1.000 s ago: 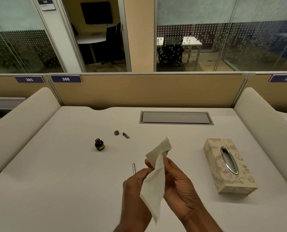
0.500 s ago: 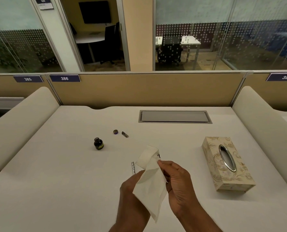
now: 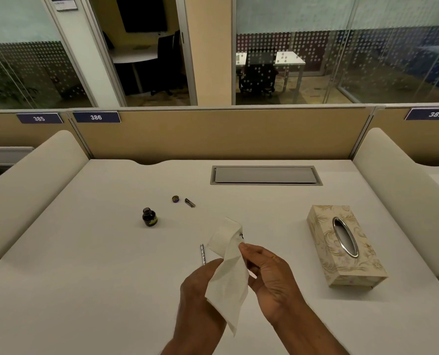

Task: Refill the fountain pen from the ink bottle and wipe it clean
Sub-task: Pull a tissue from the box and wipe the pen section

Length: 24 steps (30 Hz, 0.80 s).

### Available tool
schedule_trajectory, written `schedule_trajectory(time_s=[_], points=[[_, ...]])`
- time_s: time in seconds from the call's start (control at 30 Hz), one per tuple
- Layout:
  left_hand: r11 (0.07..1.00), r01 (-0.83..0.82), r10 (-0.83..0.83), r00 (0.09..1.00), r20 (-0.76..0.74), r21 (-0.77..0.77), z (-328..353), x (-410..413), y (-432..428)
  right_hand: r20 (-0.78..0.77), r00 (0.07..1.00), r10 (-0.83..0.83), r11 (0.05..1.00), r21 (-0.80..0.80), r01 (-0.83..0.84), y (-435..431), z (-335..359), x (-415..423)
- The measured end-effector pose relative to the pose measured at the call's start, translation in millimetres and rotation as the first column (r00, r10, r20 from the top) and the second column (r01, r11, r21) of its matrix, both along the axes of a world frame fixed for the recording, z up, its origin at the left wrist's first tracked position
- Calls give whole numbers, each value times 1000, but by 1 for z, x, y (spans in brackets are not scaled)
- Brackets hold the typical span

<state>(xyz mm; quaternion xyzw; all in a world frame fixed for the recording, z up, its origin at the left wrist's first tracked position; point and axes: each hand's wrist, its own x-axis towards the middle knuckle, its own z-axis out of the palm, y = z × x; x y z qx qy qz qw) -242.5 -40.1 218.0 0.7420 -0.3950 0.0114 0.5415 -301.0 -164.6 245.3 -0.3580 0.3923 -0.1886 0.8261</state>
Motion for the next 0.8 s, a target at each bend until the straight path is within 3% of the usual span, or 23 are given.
schedule_trajectory(time_s=[0.1,0.2,0.43,0.57,0.63,0.8], points=[[1000,3,-3,1000,6,-20,6,1,-1,-19,1000,3,1000,-16,-3,1,2,1],[997,-24,17,995,-94,-72,-1,1,2,-54,998,21,999,-42,-24,4,2,-1],[997,-80,80,997,0,17,-1,0,4,-68,998,-14,994,-108,6,7,-1,-1],[992,-118,121,990,-78,41,5,-2,4,-77,996,-35,980,-196,20,8,-2,1],[995,-95,96,994,-41,41,12,-3,4,-73,997,-33,975,-221,16,8,-3,2],[998,-24,32,990,-139,58,31,-4,9,-45,999,-22,969,-245,10,5,-2,1]])
